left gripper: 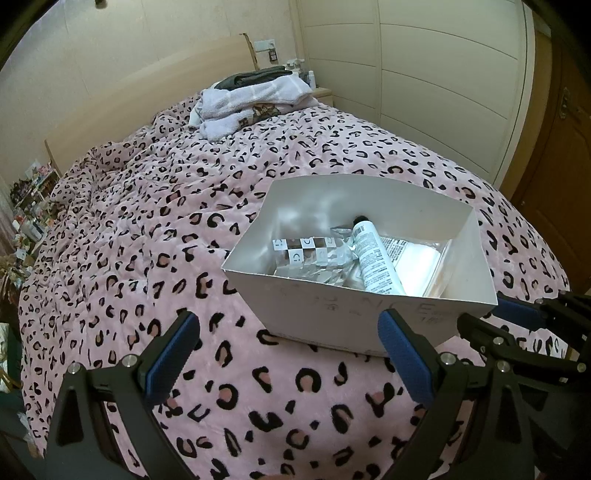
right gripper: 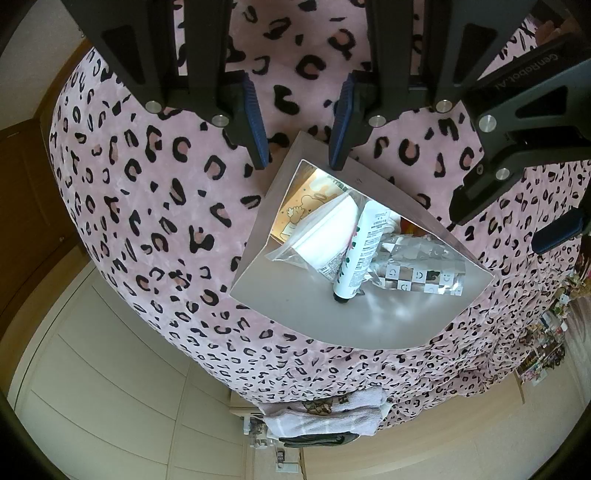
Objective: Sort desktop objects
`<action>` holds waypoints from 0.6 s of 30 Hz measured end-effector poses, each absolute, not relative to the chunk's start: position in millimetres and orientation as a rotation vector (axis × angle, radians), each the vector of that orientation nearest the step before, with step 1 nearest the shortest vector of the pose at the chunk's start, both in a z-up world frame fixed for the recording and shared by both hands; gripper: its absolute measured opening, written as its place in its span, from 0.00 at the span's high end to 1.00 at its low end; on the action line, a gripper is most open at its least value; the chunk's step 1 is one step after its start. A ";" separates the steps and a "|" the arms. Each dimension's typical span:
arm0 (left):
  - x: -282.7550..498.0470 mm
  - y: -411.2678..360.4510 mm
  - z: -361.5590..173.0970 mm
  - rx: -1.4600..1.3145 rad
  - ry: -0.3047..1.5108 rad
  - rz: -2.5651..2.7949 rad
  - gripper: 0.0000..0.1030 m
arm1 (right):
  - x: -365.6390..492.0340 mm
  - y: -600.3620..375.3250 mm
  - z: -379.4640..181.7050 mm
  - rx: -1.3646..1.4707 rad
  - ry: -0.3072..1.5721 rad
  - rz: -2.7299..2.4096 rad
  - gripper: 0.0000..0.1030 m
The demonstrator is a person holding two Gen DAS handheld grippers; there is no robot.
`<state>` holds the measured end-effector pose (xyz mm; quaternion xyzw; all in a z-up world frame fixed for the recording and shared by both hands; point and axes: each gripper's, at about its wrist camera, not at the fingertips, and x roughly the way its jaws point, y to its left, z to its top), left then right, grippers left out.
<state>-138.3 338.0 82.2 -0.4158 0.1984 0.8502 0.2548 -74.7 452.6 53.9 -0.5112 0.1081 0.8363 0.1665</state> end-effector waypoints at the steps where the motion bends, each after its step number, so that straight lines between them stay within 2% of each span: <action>1: -138.7 337.9 82.0 -1.133 0.536 2.307 0.04 | -74.7 452.4 53.9 -1.455 0.307 2.380 0.66; 18: -137.5 337.1 81.9 -1.077 0.531 2.312 0.04 | -74.5 451.1 52.9 -1.454 0.285 2.381 0.66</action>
